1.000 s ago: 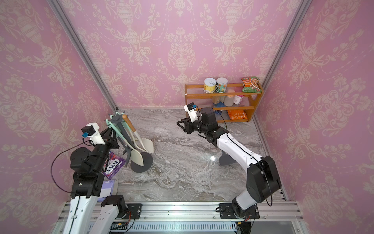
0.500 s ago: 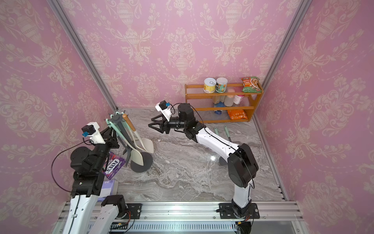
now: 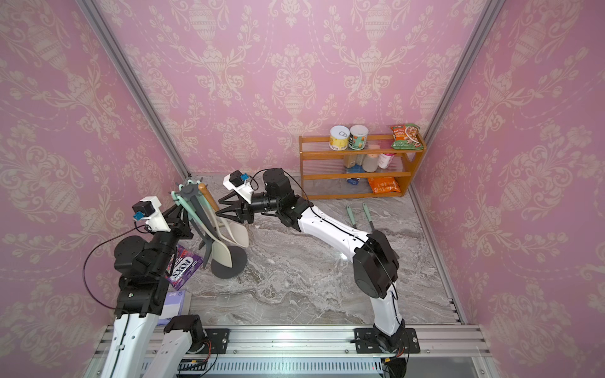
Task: Take the spatula off the kitchen utensil rack
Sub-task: Take off the spatula from the rack.
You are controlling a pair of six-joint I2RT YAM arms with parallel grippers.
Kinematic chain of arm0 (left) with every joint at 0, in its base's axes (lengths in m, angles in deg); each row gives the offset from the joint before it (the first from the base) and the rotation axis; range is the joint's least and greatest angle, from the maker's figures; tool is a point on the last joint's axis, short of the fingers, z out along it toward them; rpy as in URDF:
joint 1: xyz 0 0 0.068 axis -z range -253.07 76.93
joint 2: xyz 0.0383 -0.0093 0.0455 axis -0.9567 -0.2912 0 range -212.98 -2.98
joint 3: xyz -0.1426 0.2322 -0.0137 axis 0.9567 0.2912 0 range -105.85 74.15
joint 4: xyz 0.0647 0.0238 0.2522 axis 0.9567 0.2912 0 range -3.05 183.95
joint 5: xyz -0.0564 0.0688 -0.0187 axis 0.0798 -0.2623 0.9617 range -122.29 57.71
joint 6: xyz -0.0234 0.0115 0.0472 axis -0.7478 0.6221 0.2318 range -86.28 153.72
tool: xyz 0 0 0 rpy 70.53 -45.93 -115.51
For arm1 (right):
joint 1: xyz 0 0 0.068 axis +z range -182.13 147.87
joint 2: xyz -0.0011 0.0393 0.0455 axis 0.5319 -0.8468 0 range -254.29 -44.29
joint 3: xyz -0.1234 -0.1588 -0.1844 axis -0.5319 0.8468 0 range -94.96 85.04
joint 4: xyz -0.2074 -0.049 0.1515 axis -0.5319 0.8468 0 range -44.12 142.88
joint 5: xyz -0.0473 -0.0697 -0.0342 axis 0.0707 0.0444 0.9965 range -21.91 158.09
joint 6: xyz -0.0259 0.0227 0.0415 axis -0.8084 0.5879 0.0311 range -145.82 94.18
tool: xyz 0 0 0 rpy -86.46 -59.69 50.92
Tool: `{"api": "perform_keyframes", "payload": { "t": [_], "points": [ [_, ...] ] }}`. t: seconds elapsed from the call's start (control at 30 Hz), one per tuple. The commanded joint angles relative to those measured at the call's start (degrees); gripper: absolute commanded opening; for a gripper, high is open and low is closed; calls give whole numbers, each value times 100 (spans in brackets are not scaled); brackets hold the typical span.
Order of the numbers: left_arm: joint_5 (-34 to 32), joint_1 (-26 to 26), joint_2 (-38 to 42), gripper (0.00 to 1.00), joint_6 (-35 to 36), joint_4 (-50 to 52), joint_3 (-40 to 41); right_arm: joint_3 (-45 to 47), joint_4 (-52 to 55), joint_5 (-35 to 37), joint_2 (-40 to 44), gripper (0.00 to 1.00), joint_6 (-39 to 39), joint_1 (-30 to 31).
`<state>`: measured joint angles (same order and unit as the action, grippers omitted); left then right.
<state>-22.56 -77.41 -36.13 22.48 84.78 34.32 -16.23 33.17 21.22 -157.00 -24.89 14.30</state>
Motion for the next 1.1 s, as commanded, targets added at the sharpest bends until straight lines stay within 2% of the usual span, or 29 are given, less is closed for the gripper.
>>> {"api": "perform_keyframes", "payload": {
  "t": [0.0,0.3,0.53,0.8,1.07],
  "points": [
    [46,-23,-146,0,-106,349,-68,-348,146,59,-232,49,-265,76],
    [27,-23,-149,0,-97,323,-33,-735,202,108,-560,48,-274,132],
    [-9,-22,-147,0,-62,332,-29,-173,278,236,-25,46,-623,136],
    [-36,-23,-125,0,-62,327,2,-151,430,488,192,48,-891,98],
    [4,-23,-139,0,-62,314,-10,-642,419,616,-167,50,-835,77]
  ]
}}
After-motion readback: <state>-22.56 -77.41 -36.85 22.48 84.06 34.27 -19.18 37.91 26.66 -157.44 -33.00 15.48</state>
